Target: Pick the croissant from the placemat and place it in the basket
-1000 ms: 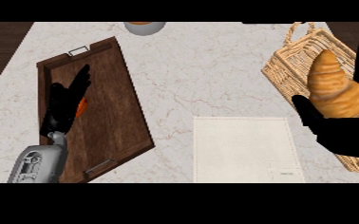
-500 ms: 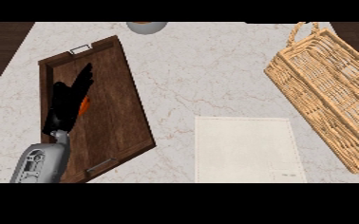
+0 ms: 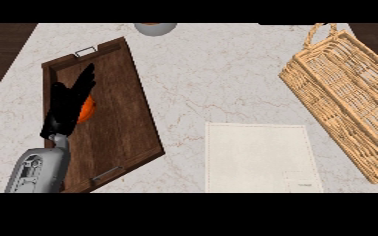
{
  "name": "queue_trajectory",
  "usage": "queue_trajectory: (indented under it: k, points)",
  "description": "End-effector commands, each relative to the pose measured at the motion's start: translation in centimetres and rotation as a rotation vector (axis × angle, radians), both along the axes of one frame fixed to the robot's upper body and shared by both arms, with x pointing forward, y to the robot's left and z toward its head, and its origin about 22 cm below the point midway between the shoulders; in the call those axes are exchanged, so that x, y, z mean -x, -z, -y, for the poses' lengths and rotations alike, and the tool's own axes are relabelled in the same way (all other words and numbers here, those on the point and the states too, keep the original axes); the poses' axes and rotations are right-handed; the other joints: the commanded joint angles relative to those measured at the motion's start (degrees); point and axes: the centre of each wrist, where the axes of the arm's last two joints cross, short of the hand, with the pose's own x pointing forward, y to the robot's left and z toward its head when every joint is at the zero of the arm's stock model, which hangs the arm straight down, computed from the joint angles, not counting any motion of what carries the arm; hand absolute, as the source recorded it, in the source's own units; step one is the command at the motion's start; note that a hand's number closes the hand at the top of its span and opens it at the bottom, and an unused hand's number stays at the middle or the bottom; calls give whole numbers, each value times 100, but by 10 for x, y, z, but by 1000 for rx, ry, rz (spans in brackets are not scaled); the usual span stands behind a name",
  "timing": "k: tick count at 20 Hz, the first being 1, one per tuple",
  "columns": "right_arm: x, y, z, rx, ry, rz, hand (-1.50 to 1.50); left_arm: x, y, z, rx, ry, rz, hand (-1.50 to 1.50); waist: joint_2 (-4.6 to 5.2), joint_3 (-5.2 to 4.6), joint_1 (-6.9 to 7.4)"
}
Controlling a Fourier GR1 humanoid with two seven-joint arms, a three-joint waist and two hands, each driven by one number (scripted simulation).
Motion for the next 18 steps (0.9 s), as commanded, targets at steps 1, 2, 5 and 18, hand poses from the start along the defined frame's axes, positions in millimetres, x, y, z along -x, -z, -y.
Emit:
queue_trajectory:
  k: [1, 2, 5, 18]
  points:
    - [-10, 39, 34, 16, -3, -42, 150, 4, 11, 4, 9, -4, -6, 0, 12, -1, 10]
    - [-2, 22, 36, 27, -22, -42, 150, 3, -5, 4, -17, -10, 1, 0, -9, -3, -14]
    - [-36, 62, 28, 31, -14, -68, 150, -5, 4, 14, 6, 11, -10, 0, 14, -3, 41]
    - [-51, 133, 53, -326, 3, -68, -150, 3, 15, -5, 24, -1, -16, 0, 13, -3, 19]
